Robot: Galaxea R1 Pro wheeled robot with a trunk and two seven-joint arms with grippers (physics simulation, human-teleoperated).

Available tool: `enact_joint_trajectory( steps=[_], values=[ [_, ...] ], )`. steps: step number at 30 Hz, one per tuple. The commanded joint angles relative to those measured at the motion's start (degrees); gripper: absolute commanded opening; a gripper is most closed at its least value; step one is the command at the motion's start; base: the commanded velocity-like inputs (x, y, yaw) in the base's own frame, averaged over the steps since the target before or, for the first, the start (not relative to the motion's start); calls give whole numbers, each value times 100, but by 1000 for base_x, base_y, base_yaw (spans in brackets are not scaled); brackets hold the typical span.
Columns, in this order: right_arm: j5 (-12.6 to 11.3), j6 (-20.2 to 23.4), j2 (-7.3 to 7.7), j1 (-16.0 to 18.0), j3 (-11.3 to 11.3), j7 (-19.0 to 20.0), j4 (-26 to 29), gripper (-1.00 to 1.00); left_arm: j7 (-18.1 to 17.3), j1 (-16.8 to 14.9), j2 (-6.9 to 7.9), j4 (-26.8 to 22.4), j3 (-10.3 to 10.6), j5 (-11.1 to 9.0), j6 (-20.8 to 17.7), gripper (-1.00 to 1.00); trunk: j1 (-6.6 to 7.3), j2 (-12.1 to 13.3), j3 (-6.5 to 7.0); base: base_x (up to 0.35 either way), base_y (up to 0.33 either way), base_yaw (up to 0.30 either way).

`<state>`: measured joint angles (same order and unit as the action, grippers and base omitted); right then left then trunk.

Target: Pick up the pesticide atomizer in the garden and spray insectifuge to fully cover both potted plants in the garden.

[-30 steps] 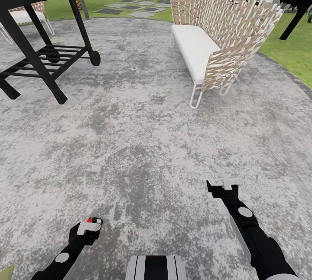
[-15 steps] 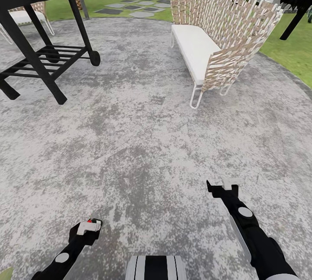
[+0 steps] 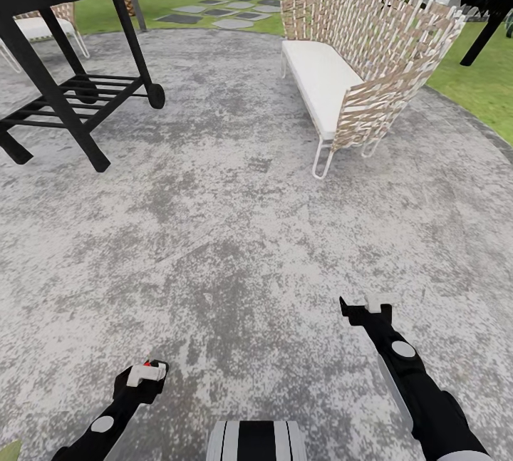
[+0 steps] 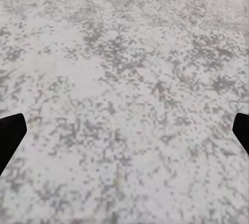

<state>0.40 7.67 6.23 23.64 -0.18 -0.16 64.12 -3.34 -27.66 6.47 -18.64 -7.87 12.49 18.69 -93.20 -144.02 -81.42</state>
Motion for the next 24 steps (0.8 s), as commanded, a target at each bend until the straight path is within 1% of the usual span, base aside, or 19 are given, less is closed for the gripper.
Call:
enact_joint_trajectory(
  steps=[1,16,24],
  values=[
    [4,33,1,1,0,-2,10,100,-35,-3,-4,2,-48,42,20,100,1,-1,-3,0,0,0],
    [4,33,1,1,0,-2,3,100,-35,-3,-4,-21,-57,43,20,100,1,-1,-3,0,0,-1],
    [4,33,1,1,0,-2,3,100,-35,-3,-4,-19,-57,43,20,100,1,-1,18,0,0,-79]
  ],
)
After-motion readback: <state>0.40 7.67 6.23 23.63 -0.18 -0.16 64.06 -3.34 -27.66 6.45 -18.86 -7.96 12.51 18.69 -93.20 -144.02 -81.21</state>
